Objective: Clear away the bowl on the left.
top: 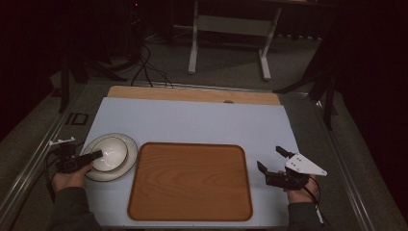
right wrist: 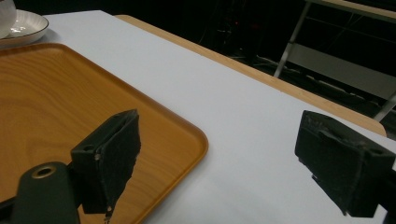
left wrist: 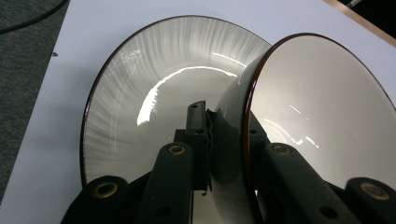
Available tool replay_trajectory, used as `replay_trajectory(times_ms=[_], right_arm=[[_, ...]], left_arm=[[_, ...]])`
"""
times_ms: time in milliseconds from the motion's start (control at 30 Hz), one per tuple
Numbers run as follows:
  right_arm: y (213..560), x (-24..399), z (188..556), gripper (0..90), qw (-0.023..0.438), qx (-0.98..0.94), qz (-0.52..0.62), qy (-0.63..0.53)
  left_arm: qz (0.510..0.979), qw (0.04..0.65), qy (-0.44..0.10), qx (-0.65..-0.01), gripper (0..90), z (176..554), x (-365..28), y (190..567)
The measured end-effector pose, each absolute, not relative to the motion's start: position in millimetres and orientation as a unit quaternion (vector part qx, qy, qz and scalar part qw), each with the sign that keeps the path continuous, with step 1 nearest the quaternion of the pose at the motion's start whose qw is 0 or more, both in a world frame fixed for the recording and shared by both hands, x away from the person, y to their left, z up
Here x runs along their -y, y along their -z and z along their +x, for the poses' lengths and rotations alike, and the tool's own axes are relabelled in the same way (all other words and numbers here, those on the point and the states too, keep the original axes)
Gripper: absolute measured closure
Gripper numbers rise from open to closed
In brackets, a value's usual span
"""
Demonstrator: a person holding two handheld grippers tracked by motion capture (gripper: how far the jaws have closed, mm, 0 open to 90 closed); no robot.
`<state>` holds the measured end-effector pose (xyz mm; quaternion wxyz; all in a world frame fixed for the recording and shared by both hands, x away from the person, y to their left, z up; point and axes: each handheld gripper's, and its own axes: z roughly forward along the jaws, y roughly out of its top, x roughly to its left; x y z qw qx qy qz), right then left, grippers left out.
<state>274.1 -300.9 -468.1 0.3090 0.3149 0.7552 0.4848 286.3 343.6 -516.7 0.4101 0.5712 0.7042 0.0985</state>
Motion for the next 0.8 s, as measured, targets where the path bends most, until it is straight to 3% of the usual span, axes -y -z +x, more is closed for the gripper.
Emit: replay_trajectory(times_ms=[800], right_arm=[[468,301,274,13.7,0.311,-0.755,0.313,-0.486]], left_arm=[[0.553,0.451,-0.131,-0.688,80.5,277,-337,500]])
